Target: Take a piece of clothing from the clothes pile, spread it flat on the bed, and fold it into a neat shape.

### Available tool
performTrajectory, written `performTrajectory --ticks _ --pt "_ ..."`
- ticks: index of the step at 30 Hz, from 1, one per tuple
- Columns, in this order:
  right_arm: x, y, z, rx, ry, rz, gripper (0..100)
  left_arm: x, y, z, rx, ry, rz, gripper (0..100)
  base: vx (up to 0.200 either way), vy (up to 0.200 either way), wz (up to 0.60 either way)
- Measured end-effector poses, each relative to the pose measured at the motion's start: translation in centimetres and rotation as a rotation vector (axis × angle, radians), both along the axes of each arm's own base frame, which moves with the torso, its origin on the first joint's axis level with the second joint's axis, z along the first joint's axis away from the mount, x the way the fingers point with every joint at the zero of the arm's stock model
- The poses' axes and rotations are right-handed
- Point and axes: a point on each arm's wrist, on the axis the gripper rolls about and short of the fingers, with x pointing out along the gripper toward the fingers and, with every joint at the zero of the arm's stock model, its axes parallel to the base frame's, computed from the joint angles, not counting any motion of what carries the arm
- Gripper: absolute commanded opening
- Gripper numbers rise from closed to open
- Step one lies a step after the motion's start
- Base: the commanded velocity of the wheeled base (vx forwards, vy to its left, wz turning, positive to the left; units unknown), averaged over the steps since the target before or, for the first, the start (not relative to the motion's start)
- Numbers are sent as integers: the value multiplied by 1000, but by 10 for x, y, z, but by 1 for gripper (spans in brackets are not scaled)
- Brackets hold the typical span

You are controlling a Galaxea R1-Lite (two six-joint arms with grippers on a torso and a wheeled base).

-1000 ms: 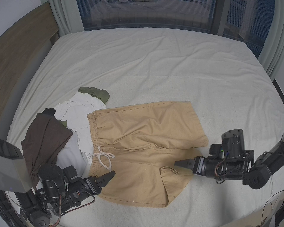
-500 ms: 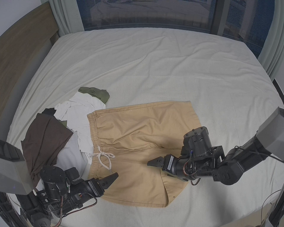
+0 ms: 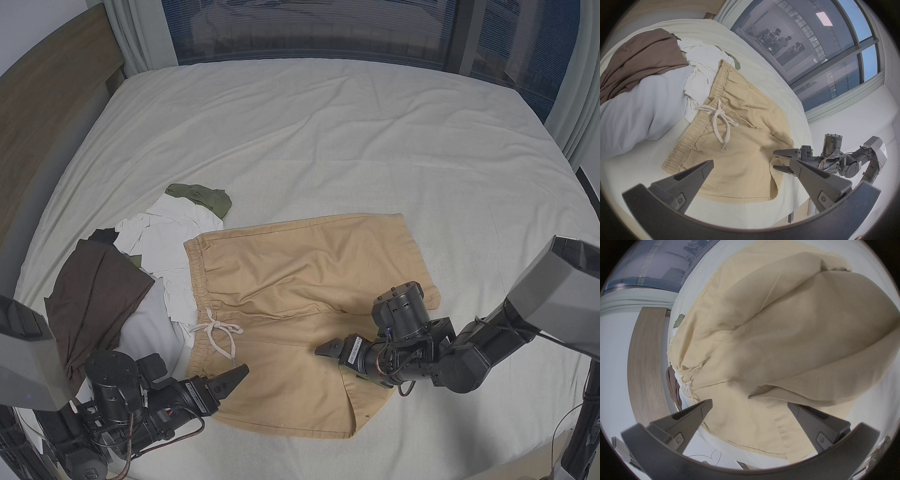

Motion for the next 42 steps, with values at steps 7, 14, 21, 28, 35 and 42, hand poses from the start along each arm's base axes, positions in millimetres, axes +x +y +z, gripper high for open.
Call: performTrajectory --ticks 7,14,21,28,35,42 --pt "9 -6 -7 -25 -4 -55 0 0 0 0 0 -1 2 100 0 0 0" --pt "13 -14 -12 -30 15 -92 0 0 0 0 0 -2 3 100 0 0 0" --pt "9 -20 -15 -42 33 -100 0 0 0 1 -5 -4 3 100 0 0 0" --pt "-8 -37 4 -48 13 -96 0 -1 0 2 -7 -7 3 100 0 0 0" --pt "-31 -80 13 -124 1 -90 0 -1 -1 2 -6 -4 0 100 0 0 0" --pt "-59 -128 8 -206 42 -97 0 -1 -1 1 -5 -2 -3 100 0 0 0"
